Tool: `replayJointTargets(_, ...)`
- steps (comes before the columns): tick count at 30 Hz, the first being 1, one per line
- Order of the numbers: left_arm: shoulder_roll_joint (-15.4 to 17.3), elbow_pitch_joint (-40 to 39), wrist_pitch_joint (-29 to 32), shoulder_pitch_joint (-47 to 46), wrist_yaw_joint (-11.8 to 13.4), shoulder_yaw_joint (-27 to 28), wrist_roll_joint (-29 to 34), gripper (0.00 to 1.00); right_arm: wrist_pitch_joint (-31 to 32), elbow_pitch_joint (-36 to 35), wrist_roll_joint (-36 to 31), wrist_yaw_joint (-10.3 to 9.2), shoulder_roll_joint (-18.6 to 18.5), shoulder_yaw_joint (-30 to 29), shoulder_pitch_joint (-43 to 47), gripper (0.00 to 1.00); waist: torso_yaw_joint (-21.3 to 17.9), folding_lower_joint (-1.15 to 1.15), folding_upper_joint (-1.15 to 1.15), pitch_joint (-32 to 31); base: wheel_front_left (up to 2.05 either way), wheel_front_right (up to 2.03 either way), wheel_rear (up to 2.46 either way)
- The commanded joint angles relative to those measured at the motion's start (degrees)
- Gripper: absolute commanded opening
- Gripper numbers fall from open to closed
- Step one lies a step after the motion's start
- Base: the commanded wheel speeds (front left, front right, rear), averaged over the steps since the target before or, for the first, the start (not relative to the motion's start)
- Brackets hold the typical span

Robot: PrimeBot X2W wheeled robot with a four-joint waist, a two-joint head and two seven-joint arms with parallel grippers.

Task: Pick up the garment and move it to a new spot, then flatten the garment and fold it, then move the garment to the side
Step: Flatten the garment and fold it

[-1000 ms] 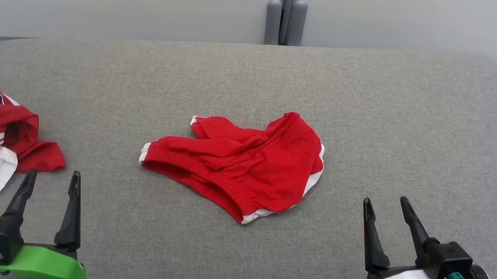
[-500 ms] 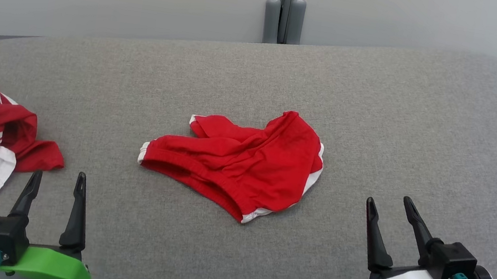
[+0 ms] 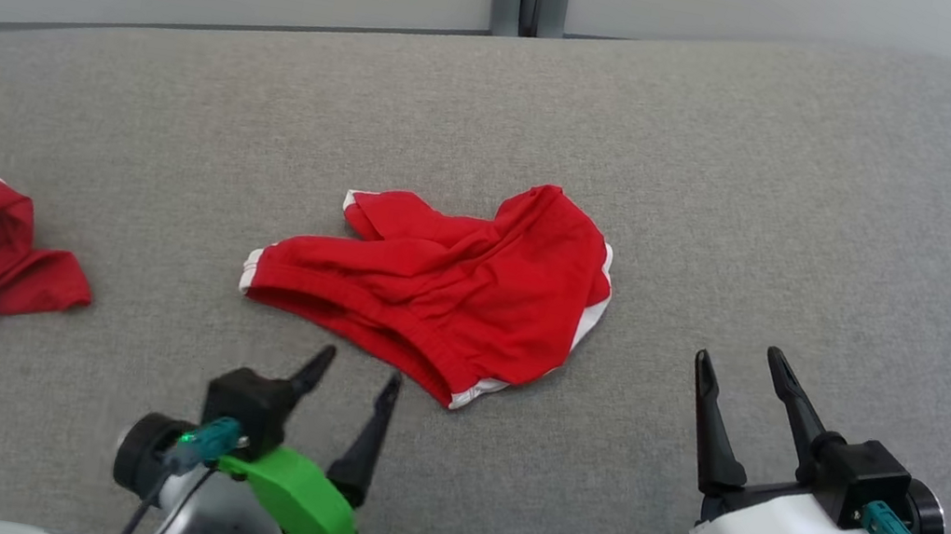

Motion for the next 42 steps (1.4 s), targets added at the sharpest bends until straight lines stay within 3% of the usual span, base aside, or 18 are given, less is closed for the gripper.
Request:
replayJointTargets(1, -0.62, 1.54, 1.73, -1.27, -1.08, -1.29, -0.69, 1.0, -0.02, -0.09, 0.02, -0.02, -0.19, 0.11, -1.04, 1.0, -1.94, 0.0, 0.0, 1.69, 0.0, 0.0, 0.0)
replayJointTargets(5, -2.15, 6.27, 5.21, -3.87, -3.02, -4.35, -1.86, 1.0, -0.26, -0.04, 0.57, -0.02, -0.2, 0.37, -1.74, 1.0, -4.13, 0.0, 0.0, 3.53, 0.0, 0.0, 0.0)
replayJointTargets(10, -3.38, 11.48, 6.44, -6.58, -3.61, -5.45, -3.03, 1.0, -0.47, 0.02, 1.13, -0.02, -0.17, 0.41, -2.34, 1.0, -6.15, 0.0, 0.0, 5.48, 0.0, 0.0, 0.0)
replayJointTargets(18, -4.12, 19.75, 4.42, -11.9, -3.89, -4.77, -4.42, 1.0, -0.73, 0.15, 1.86, -0.02, -0.17, 0.18, -3.65, 1.0, -8.96, 0.0, 0.0, 8.75, 0.0, 0.0, 0.0)
replayJointTargets(19, -4.21, 20.33, 4.26, -12.35, -3.98, -4.81, -4.55, 0.82, -0.75, 0.2, 1.89, -0.02, -0.18, 0.01, -3.81, 1.0, -9.05, 0.0, 0.0, 8.95, 0.0, 0.0, 0.0)
replayJointTargets(20, -4.26, 20.82, 3.92, -12.75, -3.97, -4.83, -4.51, 0.15, -0.78, 0.27, 1.94, -0.02, -0.17, -0.07, -3.96, 1.0, -9.1, 0.0, 0.0, 9.06, 0.0, 0.0, 0.0)
replayJointTargets(21, -4.3, 21.09, 4.0, -12.95, -4.09, -4.89, -4.8, 0.0, -0.81, 0.37, 2.02, -0.02, -0.17, -0.15, -4.07, 1.0, -9.12, 0.0, 0.0, 9.16, 0.0, 0.0, 0.0)
replayJointTargets(27, -3.24, 18.22, 2.84, -13.78, -4.48, -5.38, -4.22, 0.0, -0.82, -0.03, 2.1, -0.02, -0.17, -0.75, -4.25, 1.0, -8.25, 0.0, 0.0, 9.06, 0.0, 0.0, 0.0)
replayJointTargets(35, -0.79, 3.67, 5.97, -16.42, -5.53, -8.3, -3.49, 0.0, -0.84, -0.3, 2.45, -0.02, -0.18, -0.89, -4.42, 1.0, -6.23, 0.0, 0.0, 8.32, 0.0, 0.0, 0.0)
replayJointTargets(42, 0.4, -5.82, 10.64, -25.63, -6.43, -13.65, -4.4, 0.0, -0.84, 0.08, 3.36, -0.02, -0.2, -0.53, -5.39, 1.0, -6.73, 0.0, 0.0, 8.29, 0.0, 0.0, 0.0)
